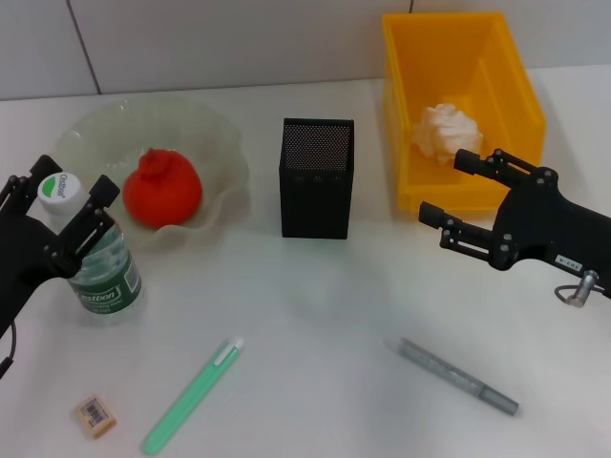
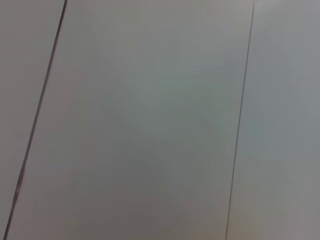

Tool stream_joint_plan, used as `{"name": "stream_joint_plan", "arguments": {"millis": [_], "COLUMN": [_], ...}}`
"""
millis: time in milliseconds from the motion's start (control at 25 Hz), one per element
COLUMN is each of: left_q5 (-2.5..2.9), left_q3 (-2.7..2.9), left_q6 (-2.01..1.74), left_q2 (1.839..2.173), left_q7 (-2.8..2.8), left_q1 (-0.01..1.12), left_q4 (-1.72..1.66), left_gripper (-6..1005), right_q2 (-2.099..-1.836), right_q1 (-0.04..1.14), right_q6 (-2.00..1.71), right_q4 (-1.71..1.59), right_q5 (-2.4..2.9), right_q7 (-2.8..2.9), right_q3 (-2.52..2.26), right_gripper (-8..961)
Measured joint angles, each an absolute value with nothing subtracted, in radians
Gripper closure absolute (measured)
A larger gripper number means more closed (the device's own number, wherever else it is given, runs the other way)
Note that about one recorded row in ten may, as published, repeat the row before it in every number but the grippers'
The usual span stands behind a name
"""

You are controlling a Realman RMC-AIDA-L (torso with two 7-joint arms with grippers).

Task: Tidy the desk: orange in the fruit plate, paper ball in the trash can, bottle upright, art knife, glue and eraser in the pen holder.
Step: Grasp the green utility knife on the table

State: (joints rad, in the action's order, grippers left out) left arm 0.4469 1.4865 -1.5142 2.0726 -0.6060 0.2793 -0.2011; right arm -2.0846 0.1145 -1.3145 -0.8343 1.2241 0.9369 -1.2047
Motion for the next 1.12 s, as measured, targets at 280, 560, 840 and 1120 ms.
{"name": "stream_joint_plan", "arguments": {"millis": [280,560,840,1120], "left_q5": [0.453,0.455,0.455,0.493], "left_q3": [1.490,1.487,1.486,1.496], "left_q6": [-1.566,-1.612,-1.699,-1.729], "left_q2": [2.069,2.065,2.063,2.059], "left_q7": [-0.601,-0.598,-0.593,-0.557], "left_q1": [0.279,0.278,0.278,0.278], "left_q4": [-0.205,-0.206,-0.211,-0.226], "left_gripper": [191,191,192,192], "right_q2": [-2.085,-2.085,-2.083,-2.083], "right_q1": [0.117,0.121,0.132,0.133], "right_q6": [-1.315,-1.315,-1.315,-1.315], "right_q4": [-0.833,-0.822,-0.802,-0.802], "right_q5": [1.225,1.227,1.227,1.227], "right_q7": [0.937,0.934,0.931,0.930], "right_q3": [-1.201,-1.199,-1.198,-1.198], "right_gripper": [186,186,186,186]}}
